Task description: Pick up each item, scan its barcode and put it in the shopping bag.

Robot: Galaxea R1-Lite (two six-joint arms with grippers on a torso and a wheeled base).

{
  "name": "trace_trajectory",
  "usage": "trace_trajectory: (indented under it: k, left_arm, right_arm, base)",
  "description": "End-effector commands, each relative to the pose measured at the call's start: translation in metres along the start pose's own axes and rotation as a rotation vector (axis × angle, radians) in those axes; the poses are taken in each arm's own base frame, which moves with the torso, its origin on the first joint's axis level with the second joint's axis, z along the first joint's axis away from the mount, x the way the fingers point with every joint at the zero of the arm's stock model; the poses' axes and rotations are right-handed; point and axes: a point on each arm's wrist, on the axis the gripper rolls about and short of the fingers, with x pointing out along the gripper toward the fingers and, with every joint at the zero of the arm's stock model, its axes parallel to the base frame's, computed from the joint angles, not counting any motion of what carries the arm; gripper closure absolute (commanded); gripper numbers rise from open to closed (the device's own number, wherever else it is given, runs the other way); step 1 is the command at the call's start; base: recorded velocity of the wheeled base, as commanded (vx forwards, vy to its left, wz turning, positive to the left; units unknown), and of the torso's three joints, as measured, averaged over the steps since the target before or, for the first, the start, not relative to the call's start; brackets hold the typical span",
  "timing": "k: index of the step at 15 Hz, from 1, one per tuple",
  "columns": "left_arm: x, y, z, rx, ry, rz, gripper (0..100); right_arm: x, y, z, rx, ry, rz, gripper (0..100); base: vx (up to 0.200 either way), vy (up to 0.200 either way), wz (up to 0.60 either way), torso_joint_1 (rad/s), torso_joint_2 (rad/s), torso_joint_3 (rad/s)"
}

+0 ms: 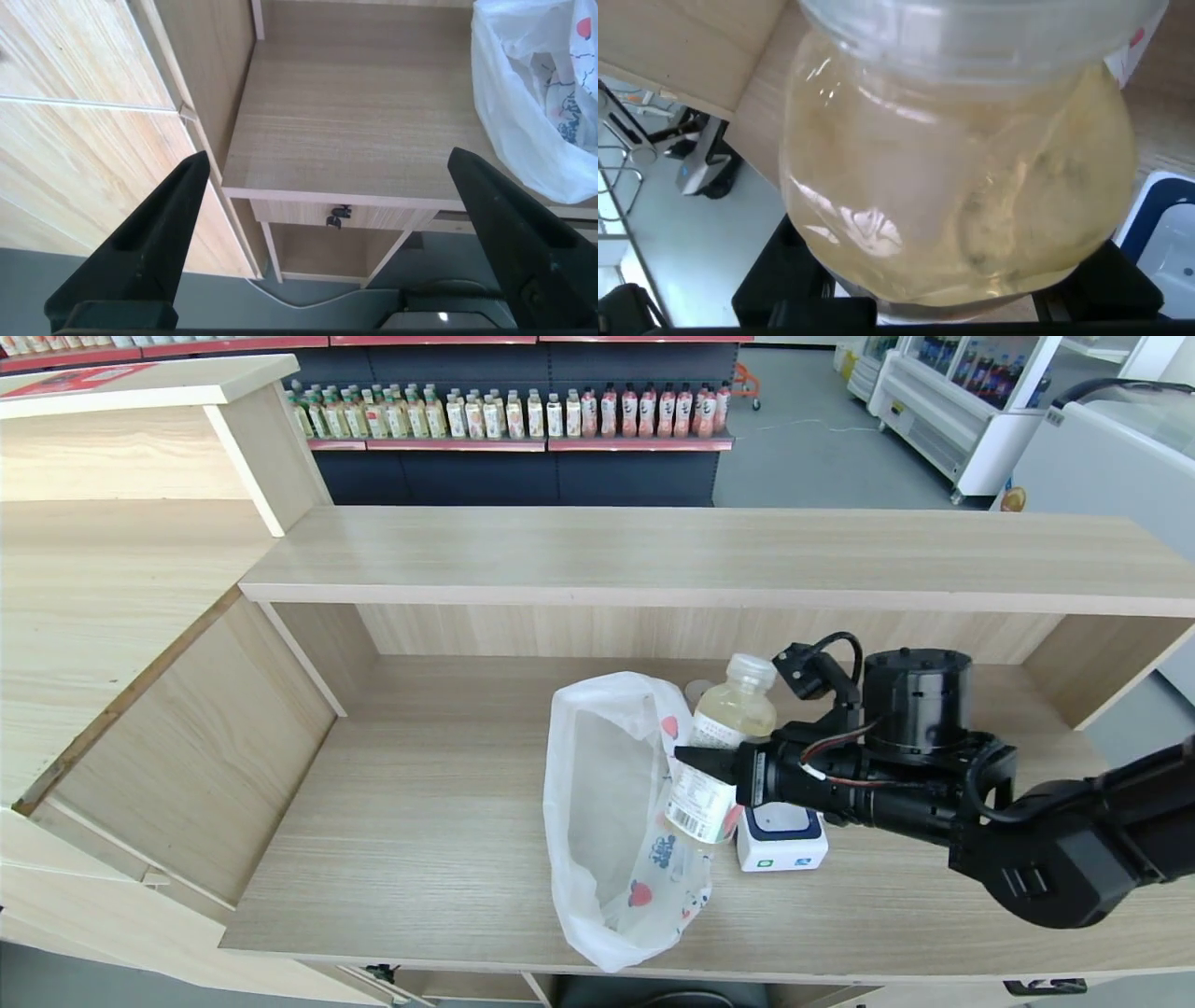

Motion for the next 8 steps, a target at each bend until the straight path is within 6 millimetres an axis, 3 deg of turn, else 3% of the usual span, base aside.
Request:
trace_trajectory:
  k: [1, 4, 8]
  left_arm:
    - [0.000, 0.000, 0.000, 0.000, -0.001, 0.000, 0]
    - [0.000, 0.000, 0.000, 0.000, -0.001, 0.000, 0]
    - [0.000, 0.000, 0.000, 0.000, -0.001, 0.000, 0]
  right_arm:
    - [0.021, -0.002, -0.018, 0.010, 0.062, 0.003, 100]
    - [0.044, 0.008, -0.037, 0.041, 0.149, 0.031, 100]
    - [0.073, 0.003, -0.041, 0.053, 0.226, -0.030, 100]
  base:
    - [0.000, 0.000, 0.00, 0.000, 0.00, 0.000]
    - [0.000, 0.000, 0.00, 0.000, 0.00, 0.000]
    - [0.000, 0.000, 0.00, 0.000, 0.00, 0.000]
